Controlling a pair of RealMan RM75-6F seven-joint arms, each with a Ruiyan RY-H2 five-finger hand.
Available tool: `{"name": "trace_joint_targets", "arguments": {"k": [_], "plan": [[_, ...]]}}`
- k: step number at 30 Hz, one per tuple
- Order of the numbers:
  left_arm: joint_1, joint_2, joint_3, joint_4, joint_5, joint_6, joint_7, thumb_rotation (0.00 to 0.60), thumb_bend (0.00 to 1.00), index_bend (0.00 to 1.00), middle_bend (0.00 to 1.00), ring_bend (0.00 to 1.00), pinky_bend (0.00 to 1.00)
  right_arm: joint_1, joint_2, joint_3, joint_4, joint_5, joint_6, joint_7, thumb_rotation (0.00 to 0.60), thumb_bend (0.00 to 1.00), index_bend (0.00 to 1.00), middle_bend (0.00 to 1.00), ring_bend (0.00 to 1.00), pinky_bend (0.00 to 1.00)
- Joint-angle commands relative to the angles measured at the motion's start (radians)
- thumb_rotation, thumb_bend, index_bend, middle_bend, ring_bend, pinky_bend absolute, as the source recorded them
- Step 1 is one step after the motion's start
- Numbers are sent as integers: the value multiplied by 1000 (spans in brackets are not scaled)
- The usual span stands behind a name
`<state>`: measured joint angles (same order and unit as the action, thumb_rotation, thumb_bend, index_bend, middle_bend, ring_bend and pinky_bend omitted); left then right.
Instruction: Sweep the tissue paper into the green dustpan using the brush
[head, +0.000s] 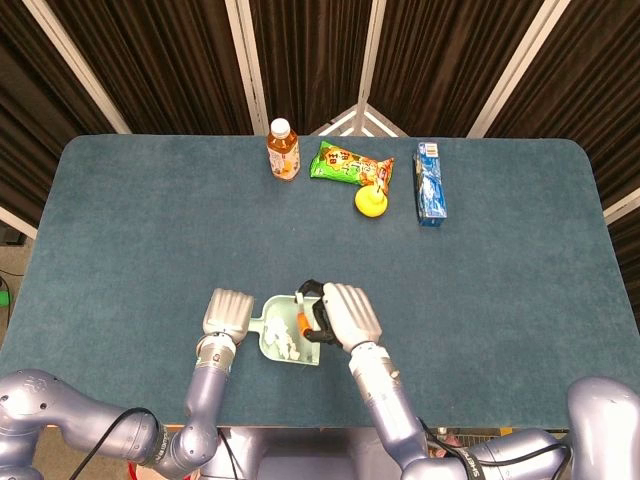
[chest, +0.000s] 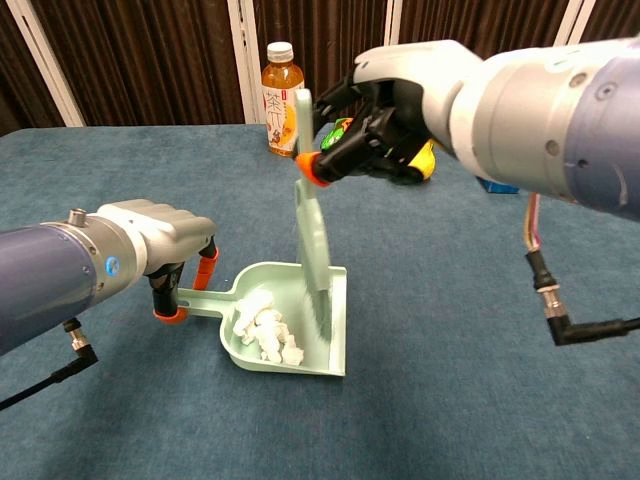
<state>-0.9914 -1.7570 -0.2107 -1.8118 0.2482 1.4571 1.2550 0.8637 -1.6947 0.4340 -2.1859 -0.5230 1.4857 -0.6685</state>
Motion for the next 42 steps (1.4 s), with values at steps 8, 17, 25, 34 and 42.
{"name": "trace_joint_targets", "arguments": {"k": [8,17,25,34,42], "plan": [[0,-3,1,-4,-1,8,0,600,580,690,1000,976,983,-29,50,-75,45,-50,14,-21,600,541,817,886,870,908],[0,-5,6,-9,17,10,-4,600,80,366,960,975,983,-51,74,-80,91,-50,-9,8,600,543,817,886,870,908],[10,18,12,-22,52,12,-24,600,0,157,929,975,983,-59,99,-74,99,-59,-25,17,600,544,817,886,870,908],[58,118,22,-121,158,6,-122,600,0,143,914,968,983,-75,142,-82,137,-87,-31,22,600,543,816,886,870,908],[149,258,96,-214,384,17,-284,600,0,165,905,960,983,-117,224,-103,215,-112,-54,41,600,543,818,886,870,908]]}}
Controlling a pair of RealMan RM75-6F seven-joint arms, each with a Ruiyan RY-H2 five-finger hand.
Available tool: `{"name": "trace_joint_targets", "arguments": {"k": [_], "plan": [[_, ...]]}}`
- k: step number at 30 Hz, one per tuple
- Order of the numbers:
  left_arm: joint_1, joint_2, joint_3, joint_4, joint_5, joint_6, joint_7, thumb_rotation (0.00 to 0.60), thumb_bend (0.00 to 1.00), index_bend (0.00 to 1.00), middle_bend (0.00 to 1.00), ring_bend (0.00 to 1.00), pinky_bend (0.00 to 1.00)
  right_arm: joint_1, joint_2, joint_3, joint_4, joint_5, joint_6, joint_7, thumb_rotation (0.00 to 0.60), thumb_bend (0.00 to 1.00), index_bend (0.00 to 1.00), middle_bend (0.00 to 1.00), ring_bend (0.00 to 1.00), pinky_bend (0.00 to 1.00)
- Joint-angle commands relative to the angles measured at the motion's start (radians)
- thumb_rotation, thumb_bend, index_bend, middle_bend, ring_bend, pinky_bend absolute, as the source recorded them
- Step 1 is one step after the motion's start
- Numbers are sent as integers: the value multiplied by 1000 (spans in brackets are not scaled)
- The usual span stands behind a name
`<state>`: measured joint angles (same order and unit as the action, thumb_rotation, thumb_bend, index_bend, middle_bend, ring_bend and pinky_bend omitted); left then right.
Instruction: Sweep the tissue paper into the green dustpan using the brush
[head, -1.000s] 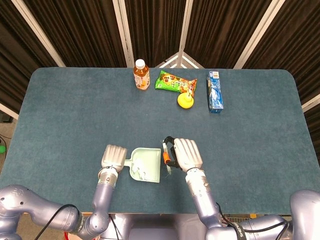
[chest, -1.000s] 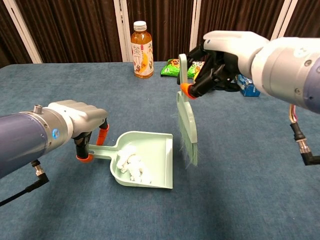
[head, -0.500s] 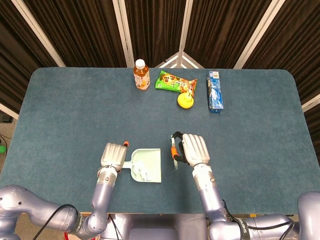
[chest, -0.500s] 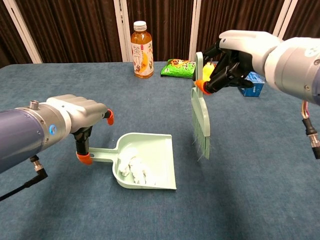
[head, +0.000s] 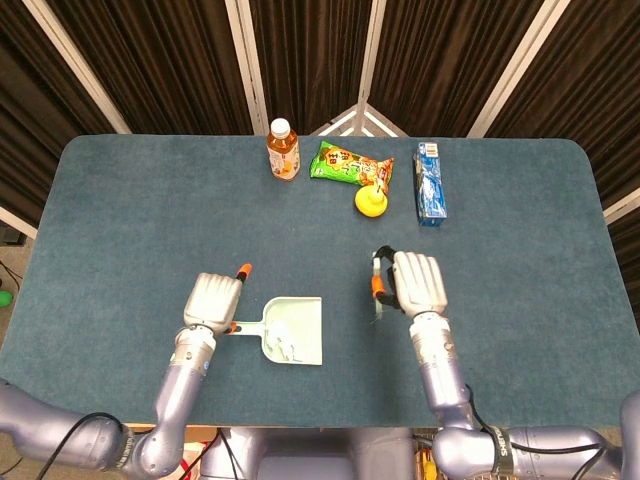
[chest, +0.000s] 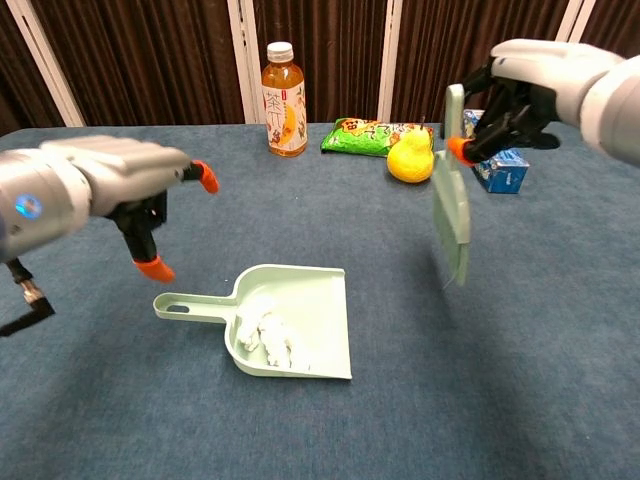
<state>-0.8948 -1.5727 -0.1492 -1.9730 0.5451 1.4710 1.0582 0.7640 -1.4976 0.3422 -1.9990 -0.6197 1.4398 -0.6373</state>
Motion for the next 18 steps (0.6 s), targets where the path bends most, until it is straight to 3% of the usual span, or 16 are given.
{"name": "trace_joint_targets", "arguments": {"k": [1,11,13,18], "plan": [[65,92,42,-61,112,5,-109,600,0,166,905,959,983,-23,38,-17,42,-25,-11,11,600,543,819,886,870,908],[165,248,107,-95,294,-20,-278,600,0,179,864,901,921,-73,112,-86,195,-119,-25,6,600,543,818,886,870,908],[182,272,113,-96,325,-24,-309,600,0,179,807,839,873,-78,113,-98,237,-140,-12,-13,600,543,818,887,867,908],[228,316,139,-86,411,-22,-365,600,0,151,527,577,667,-86,104,-145,351,-204,47,-120,600,543,808,886,830,887]]}}
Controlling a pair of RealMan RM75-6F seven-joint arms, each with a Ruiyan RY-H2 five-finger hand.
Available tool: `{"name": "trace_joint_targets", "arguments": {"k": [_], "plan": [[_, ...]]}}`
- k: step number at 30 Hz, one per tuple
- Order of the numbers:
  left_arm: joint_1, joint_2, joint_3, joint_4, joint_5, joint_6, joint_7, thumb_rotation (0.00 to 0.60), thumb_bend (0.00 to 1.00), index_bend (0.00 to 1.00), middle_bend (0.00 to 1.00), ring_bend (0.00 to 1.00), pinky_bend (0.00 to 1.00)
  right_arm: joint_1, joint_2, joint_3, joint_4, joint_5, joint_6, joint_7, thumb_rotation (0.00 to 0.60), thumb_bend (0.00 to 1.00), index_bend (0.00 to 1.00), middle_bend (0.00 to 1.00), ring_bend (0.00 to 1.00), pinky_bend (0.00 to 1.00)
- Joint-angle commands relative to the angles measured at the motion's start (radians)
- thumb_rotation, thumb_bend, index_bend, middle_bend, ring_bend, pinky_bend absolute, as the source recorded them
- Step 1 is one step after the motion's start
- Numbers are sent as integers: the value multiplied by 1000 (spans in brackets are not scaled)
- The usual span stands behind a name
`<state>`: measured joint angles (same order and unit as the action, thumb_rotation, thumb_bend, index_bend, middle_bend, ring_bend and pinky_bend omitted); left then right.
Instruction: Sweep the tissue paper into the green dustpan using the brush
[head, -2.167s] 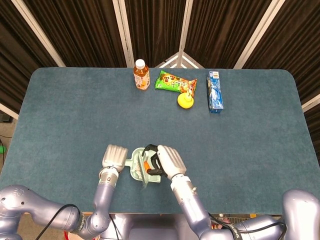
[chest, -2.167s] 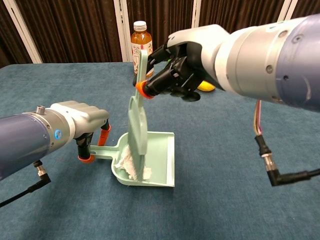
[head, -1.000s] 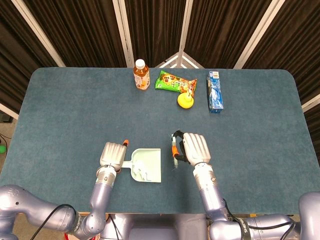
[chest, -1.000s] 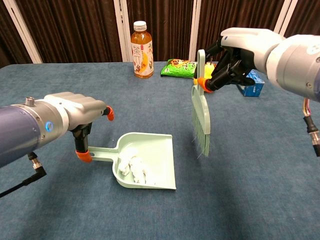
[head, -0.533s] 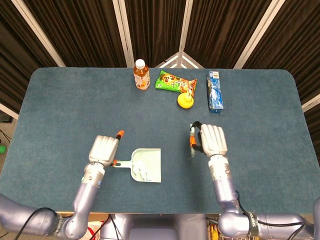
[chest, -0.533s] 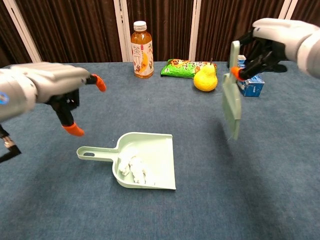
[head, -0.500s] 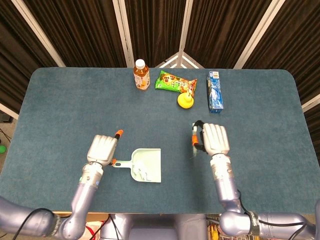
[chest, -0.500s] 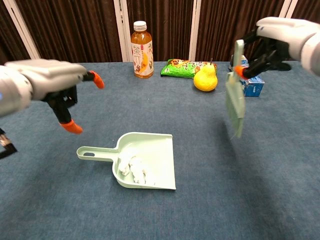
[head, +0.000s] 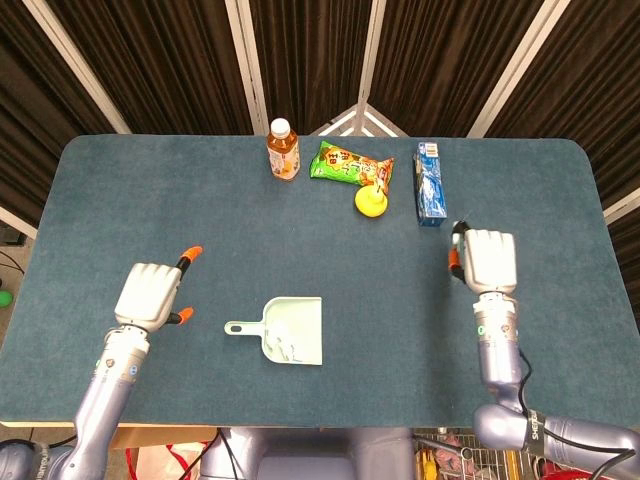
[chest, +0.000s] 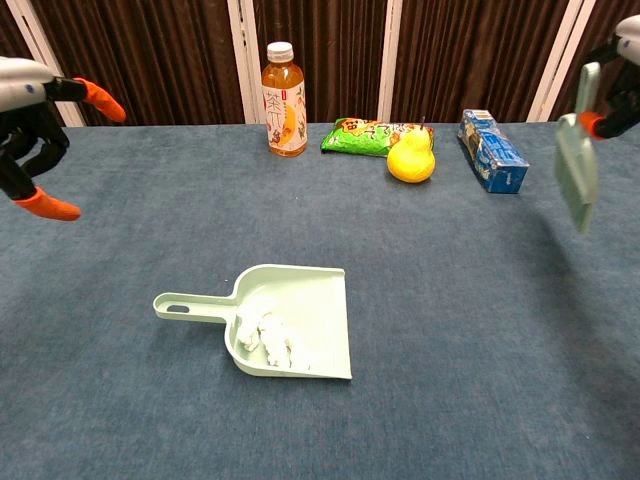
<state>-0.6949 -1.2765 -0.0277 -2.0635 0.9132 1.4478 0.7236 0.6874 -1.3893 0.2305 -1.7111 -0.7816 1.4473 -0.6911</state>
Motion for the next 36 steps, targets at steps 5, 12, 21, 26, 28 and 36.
{"name": "trace_joint_targets", "arguments": {"k": [5,12,21,26,28,36], "plan": [[73,33,39,25,120,8,-85,600,0,147,401,459,553,-24,-19,-48,109,-53,52,-118,600,543,720,828,771,821],[111,55,48,31,154,-21,-130,600,0,25,58,79,173,-47,37,-48,-52,72,-72,-136,600,523,10,187,142,296],[159,81,61,22,205,-30,-163,600,0,0,0,0,61,-50,92,-42,-208,98,-165,-76,600,361,0,0,0,115],[207,102,87,24,274,-14,-208,600,0,0,0,0,61,-69,127,-44,-269,48,-168,-15,600,359,0,0,0,115],[229,112,99,30,310,0,-229,600,0,0,0,0,61,-79,144,-55,-278,11,-162,-1,600,359,0,0,0,115],[343,147,179,118,475,66,-350,600,0,0,0,0,12,-208,234,-164,-242,-208,-115,165,600,360,0,0,0,81]]}}
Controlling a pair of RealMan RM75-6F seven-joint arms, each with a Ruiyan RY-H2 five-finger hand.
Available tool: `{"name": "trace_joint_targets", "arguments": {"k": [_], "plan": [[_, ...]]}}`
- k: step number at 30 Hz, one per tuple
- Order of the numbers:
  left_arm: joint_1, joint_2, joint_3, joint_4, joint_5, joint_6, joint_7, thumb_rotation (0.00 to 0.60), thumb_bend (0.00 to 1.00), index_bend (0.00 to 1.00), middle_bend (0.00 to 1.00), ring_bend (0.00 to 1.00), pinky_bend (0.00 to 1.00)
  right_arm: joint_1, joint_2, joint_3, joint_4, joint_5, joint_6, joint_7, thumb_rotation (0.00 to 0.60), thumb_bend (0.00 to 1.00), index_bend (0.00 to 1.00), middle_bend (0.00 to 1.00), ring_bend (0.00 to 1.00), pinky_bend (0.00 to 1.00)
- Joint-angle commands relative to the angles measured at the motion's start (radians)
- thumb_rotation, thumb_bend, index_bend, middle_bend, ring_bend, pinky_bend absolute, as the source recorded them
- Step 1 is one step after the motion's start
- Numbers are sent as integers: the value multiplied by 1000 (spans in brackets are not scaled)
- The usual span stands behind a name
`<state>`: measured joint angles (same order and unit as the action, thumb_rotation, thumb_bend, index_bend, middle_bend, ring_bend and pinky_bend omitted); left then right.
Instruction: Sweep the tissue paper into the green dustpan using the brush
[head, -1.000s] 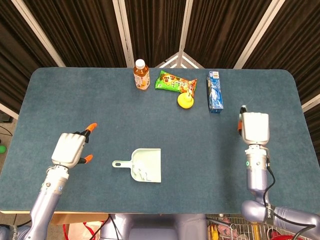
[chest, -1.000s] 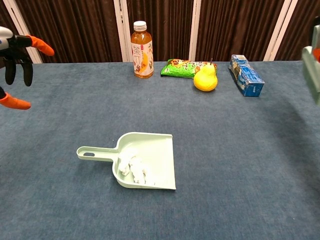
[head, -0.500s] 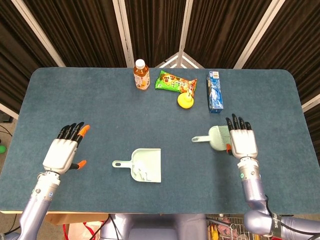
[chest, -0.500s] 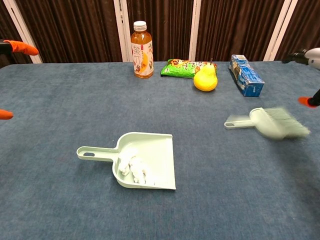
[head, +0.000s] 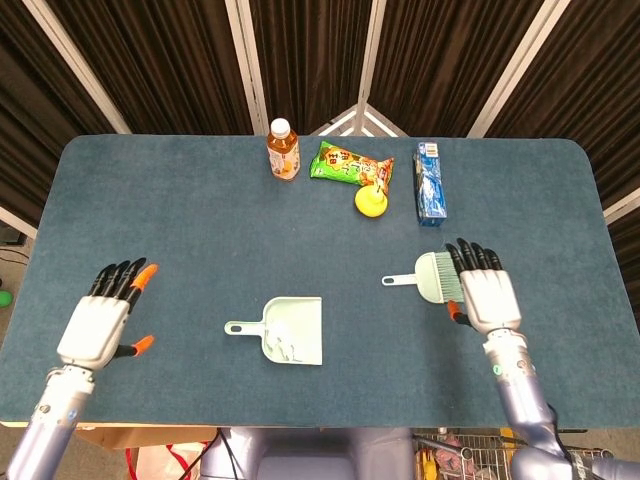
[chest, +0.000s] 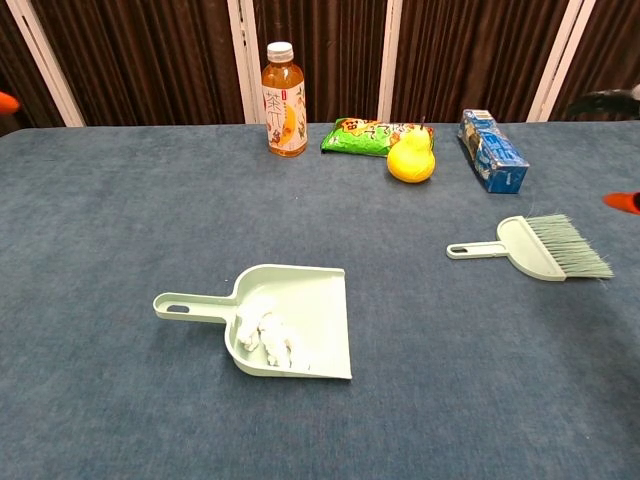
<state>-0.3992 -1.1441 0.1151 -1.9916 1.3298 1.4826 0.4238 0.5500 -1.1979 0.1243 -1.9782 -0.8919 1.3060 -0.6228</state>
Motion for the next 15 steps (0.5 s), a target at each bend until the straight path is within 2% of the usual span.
{"name": "trace_joint_targets", "arguments": {"k": [1,5,9,12,15], "plan": [[64,15,48,65,82,42,-70,600,0,0,0,0,6,-97,56,-78,33,-130,36,133,600,360,0,0,0,78],[141,13,93,175,189,110,-143,600,0,0,0,0,0,-223,125,-198,99,-376,121,295,600,359,0,0,0,40],[193,4,97,283,224,152,-139,600,0,0,0,0,0,-334,141,-279,222,-557,233,448,600,360,0,0,0,4],[222,-5,95,335,231,163,-132,600,0,0,0,0,0,-379,151,-296,280,-606,278,493,600,360,0,0,0,0],[238,-4,89,348,232,157,-140,600,0,0,0,0,0,-409,152,-296,308,-605,288,513,600,360,0,0,0,0]]}}
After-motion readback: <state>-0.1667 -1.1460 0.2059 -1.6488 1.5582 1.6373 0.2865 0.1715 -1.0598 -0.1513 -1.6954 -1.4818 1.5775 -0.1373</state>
